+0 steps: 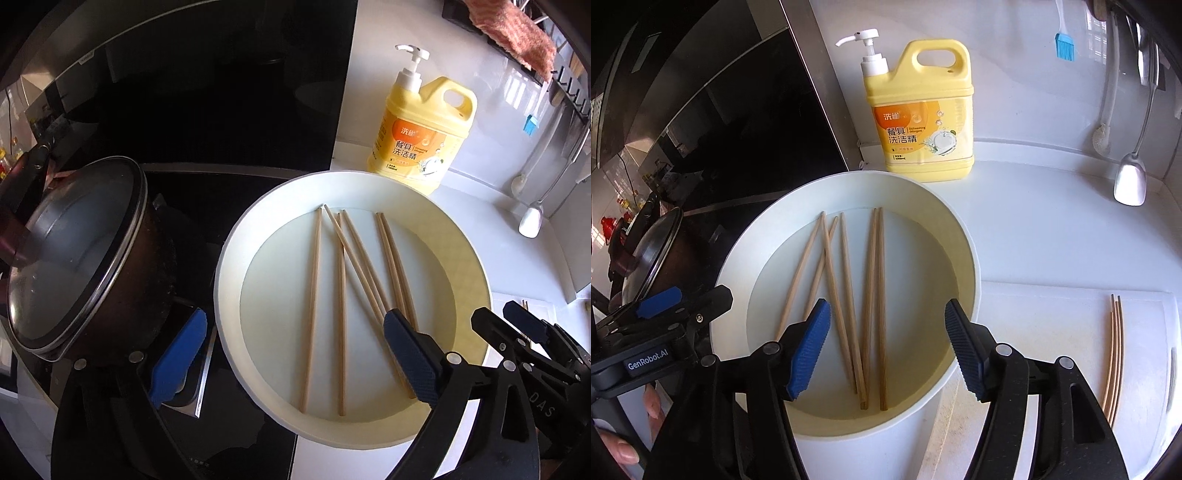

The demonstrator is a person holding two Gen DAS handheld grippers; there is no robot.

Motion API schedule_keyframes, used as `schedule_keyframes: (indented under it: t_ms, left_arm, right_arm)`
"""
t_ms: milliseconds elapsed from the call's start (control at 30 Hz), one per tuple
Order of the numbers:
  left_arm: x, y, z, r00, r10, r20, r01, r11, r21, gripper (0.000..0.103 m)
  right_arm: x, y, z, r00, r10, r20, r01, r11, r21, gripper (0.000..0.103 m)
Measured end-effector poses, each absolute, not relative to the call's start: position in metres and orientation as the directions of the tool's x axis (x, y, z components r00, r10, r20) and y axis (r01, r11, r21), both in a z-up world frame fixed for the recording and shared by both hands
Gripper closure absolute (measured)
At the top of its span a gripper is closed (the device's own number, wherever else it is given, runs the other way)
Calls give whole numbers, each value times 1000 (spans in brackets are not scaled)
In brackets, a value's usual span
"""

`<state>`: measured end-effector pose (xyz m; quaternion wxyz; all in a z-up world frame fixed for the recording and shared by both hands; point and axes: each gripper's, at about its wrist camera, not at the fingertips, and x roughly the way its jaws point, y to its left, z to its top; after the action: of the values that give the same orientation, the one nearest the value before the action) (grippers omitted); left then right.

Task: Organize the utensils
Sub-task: 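Withdraw both open tools back over the chopsticks on the cutting board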

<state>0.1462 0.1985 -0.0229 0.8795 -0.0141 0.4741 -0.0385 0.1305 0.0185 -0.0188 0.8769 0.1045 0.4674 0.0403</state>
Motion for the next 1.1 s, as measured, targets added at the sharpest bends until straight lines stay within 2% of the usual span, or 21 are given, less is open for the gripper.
schedule_keyframes:
  t_ms: [433, 800, 1100]
  left_arm:
    - [119, 160, -5, 560, -154, -814, 163, 984, -74, 7]
    - [92, 65, -6, 535, -258, -805, 294, 949, -109, 7]
    - [46, -8, -17, 518, -227, -825, 248, 963, -109, 7]
  right_arm:
    - [71, -15, 5, 602, 85, -794, 135, 969, 206, 36]
    - [2, -98, -6, 570, -24, -822, 280, 946, 166, 34]
    - [-46, -181, -22, 557, -13, -830, 281, 944, 174, 34]
